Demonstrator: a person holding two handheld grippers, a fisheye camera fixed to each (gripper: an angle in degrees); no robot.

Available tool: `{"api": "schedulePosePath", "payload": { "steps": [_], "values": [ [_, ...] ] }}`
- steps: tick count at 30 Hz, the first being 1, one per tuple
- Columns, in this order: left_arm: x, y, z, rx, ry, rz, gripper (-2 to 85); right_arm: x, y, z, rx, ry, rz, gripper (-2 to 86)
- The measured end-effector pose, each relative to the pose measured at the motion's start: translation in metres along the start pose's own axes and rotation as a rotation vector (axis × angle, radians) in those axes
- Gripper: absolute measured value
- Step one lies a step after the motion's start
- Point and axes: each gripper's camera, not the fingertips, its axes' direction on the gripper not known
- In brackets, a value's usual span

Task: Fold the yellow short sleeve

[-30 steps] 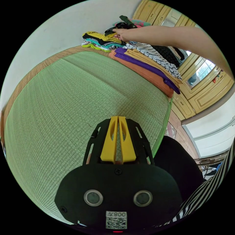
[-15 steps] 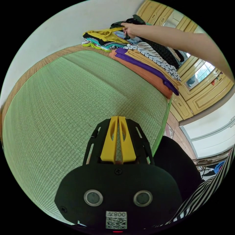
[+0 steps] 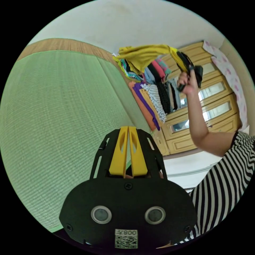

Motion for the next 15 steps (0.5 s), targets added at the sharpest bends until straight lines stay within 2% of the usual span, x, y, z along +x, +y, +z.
{"api": "schedulePosePath", "payload": {
  "steps": [6, 10, 13, 15],
  "values": [
    [-0.063, 0.042, -0.049, 0.125, 0.069, -0.071, 0.8, -0.101, 0.072, -0.01, -0.086, -0.277, 0.027, 0.6],
    [-0.105, 0.075, -0.056, 0.155, 0.177, -0.15, 2.8, -0.152, 0.113, -0.014, -0.182, -0.315, 0.067, 0.6],
    [-0.135, 0.106, -0.053, 0.196, 0.25, -0.223, 5.1, -0.172, 0.138, -0.022, -0.179, -0.407, 0.12, 0.6],
    [-0.153, 0.125, -0.049, 0.215, 0.291, -0.276, 6.4, -0.186, 0.15, -0.029, -0.18, -0.381, 0.125, 0.6]
  ]
}}
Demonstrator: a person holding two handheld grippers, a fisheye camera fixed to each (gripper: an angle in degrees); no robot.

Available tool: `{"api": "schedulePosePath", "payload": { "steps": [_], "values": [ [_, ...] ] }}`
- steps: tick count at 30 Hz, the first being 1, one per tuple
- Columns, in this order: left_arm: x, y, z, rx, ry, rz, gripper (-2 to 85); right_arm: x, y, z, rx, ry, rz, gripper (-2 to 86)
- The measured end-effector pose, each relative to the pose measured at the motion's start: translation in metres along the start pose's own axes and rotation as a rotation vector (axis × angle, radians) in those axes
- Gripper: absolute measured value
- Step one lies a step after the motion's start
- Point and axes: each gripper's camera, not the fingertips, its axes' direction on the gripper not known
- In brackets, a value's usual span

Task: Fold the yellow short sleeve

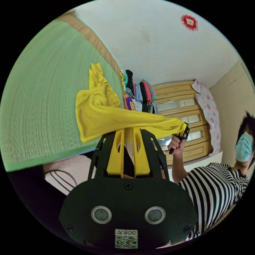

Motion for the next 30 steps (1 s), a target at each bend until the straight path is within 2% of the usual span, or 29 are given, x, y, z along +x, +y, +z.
{"api": "schedulePosePath", "payload": {
  "steps": [13, 15, 19, 30],
  "values": [
    [-0.139, 0.04, -0.001, 0.103, 0.114, -0.387, 11.8, -0.062, 0.069, -0.016, -0.002, 0.071, 0.065, 0.7],
    [-0.147, 0.035, 0.003, 0.093, 0.097, -0.394, 11.9, -0.067, 0.076, -0.019, 0.003, 0.078, 0.076, 0.7],
    [-0.166, 0.025, 0.016, 0.093, 0.18, -0.437, 12.0, -0.077, 0.091, -0.025, 0.009, 0.096, 0.098, 0.8],
    [-0.189, 0.009, 0.033, 0.079, 0.193, -0.483, 12.8, -0.078, 0.131, -0.038, 0.058, 0.096, 0.207, 0.8]
  ]
}}
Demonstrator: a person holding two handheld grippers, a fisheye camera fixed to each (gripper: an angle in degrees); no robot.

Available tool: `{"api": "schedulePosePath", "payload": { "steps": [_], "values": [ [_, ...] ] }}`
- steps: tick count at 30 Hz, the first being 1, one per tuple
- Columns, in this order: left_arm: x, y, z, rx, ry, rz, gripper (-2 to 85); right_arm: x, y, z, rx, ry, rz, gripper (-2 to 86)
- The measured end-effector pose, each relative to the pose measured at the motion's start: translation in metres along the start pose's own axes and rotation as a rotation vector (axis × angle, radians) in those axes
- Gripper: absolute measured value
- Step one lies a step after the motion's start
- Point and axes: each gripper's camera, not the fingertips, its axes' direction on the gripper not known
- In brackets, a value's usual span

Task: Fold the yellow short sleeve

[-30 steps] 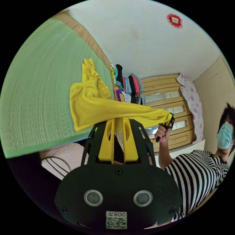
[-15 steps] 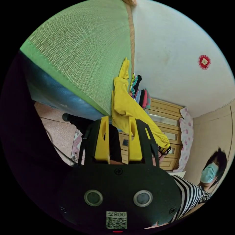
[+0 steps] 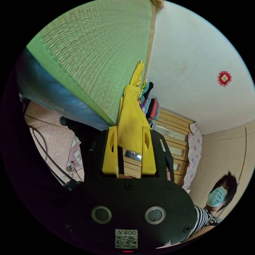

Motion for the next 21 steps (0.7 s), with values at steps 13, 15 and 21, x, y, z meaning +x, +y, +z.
{"api": "schedulePosePath", "payload": {
  "steps": [13, 15, 21],
  "values": [
    [0.022, -0.037, 0.049, -0.081, -0.177, 0.099, 9.5, 0.006, 0.022, -0.005, 0.007, 0.044, 0.107, 0.8],
    [0.024, -0.043, 0.057, -0.106, -0.201, 0.114, 6.6, 0.013, 0.027, -0.007, 0.011, 0.055, 0.145, 0.8],
    [0.033, -0.048, 0.07, -0.187, -0.259, 0.131, 1.7, 0.034, 0.048, -0.019, 0.041, 0.069, 0.267, 0.6]
  ]
}}
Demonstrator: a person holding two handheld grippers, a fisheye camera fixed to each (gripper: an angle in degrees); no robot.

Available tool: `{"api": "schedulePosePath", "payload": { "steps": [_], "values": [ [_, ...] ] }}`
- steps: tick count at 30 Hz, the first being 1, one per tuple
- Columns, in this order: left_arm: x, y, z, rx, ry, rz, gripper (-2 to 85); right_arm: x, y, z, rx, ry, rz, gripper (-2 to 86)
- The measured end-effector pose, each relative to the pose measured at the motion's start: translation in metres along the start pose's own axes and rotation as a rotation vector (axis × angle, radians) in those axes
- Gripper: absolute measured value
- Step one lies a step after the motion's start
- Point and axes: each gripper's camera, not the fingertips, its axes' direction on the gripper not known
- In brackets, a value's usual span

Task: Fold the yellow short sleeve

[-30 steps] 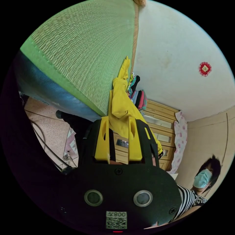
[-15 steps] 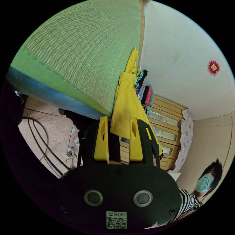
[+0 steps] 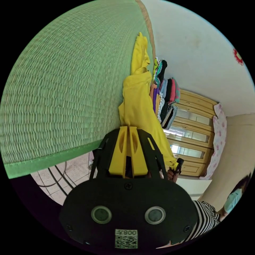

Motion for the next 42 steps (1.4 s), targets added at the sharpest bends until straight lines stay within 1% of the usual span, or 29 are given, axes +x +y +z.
{"api": "schedulePosePath", "payload": {
  "steps": [4, 9, 11, 16, 18, 22, 24, 26, 30, 35, 37, 40, 42],
  "values": [
    [0.01, 0.009, -0.012, -0.004, 0.022, 0.045, 1.1, 0.003, 0.008, -0.015, 0.035, 0.092, 0.029, 0.2],
    [0.02, 0.026, -0.035, 0.001, 0.055, 0.083, 0.9, -0.009, 0.01, -0.028, 0.126, 0.124, 0.0, 0.3],
    [0.028, 0.033, -0.043, 0.007, 0.077, 0.107, 0.8, -0.021, 0.003, -0.015, 0.125, 0.13, -0.049, 0.6],
    [0.062, 0.051, -0.056, -0.018, 0.087, 0.218, 0.8, -0.06, -0.041, 0.077, -0.015, 0.071, -0.211, 2.8],
    [0.075, 0.055, -0.057, -0.033, 0.077, 0.265, 0.7, -0.068, -0.058, 0.108, -0.059, 0.052, -0.241, 4.1],
    [0.106, 0.067, -0.059, -0.063, 0.005, 0.378, 0.8, -0.076, -0.093, 0.162, -0.144, 0.026, -0.268, 6.4],
    [0.116, 0.072, -0.061, -0.074, -0.024, 0.42, 0.8, -0.075, -0.104, 0.179, -0.181, 0.048, -0.269, 6.7],
    [0.127, 0.078, -0.062, -0.085, -0.052, 0.468, 0.8, -0.07, -0.113, 0.195, -0.225, 0.036, -0.255, 6.9],
    [0.147, 0.094, -0.063, -0.137, -0.164, 0.585, 0.9, -0.055, -0.13, 0.226, -0.341, 0.052, -0.216, 7.4],
    [0.159, 0.11, -0.067, -0.188, -0.292, 0.679, 1.0, -0.034, -0.144, 0.24, -0.408, -0.01, -0.165, 6.3],
    [0.163, 0.117, -0.071, -0.203, -0.341, 0.717, 1.2, -0.022, -0.149, 0.244, -0.429, -0.06, -0.139, 4.0],
    [0.164, 0.124, -0.078, -0.233, -0.368, 0.749, 1.7, -0.007, -0.151, 0.245, -0.439, -0.125, -0.109, 2.1],
    [0.161, 0.128, -0.087, -0.24, -0.338, 0.753, 2.2, 0.0, -0.15, 0.24, -0.419, -0.158, -0.1, 1.5]
  ]
}}
